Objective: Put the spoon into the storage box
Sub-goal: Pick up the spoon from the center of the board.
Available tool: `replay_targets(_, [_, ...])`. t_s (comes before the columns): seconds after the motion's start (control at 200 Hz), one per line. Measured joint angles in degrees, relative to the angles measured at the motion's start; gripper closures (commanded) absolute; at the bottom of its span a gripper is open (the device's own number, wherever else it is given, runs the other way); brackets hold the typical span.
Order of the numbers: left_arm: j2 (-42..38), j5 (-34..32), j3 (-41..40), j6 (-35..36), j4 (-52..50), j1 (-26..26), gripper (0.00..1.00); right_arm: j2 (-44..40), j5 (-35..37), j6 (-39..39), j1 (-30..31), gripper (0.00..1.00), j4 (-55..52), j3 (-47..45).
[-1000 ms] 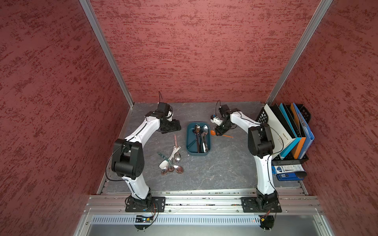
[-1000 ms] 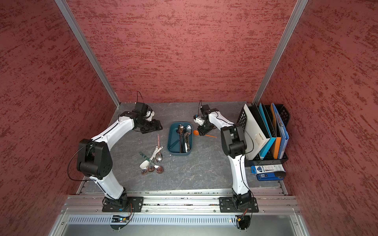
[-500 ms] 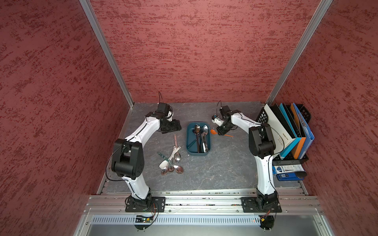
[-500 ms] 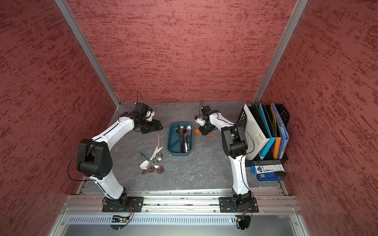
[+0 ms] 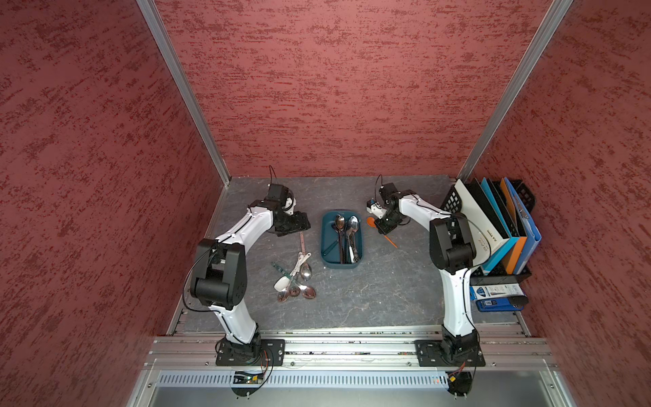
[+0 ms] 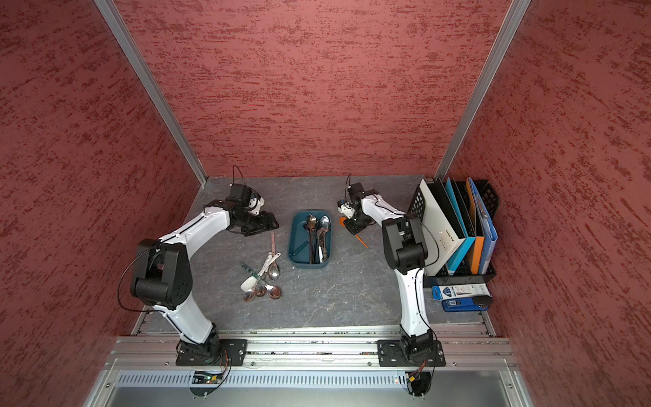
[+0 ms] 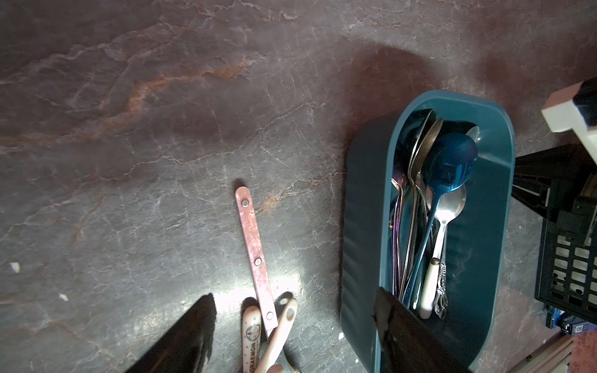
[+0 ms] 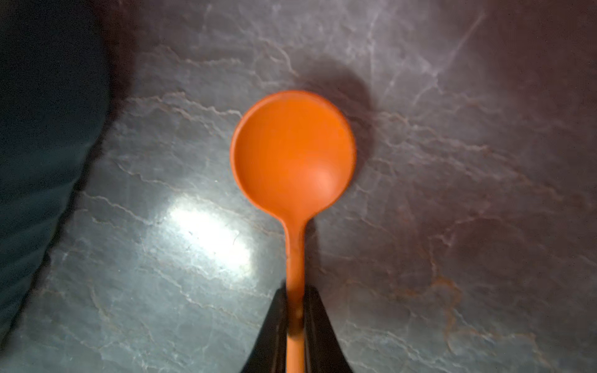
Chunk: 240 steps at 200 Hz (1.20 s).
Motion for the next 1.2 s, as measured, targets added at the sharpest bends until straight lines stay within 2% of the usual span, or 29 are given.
replay_targets(0.326, [-1.2, 0.7, -0.7, 0.0, 1.6, 0.8, 0.19, -3.2, 1.8, 5.2, 1.9, 0.99, 0.9, -4.8])
replay_targets(0.531, [-1.2, 1.1, -0.7, 0.0, 1.6, 1.5, 0.19, -6.3, 1.2, 11.7, 2.6, 1.0, -0.5, -8.0])
replay_targets(0.887, [-1.5, 1.7, -0.7, -2.2, 1.8, 3.8, 0.19, -20.0, -1.1, 26.2, 3.6, 1.0, -0.7, -9.7])
replay_targets(1.017, [-1.5, 2.5, -0.7, -3.4, 2.2, 4.6, 0.19, -20.7, -2.7, 31.6, 6.7, 1.0, -0.7, -8.3])
replay_targets(1.202, [-1.5, 2.9, -1.9, -4.5, 3.1, 5.6, 0.19, -17.3, -5.3, 38.4, 12.5, 1.0, 0.5, -4.3])
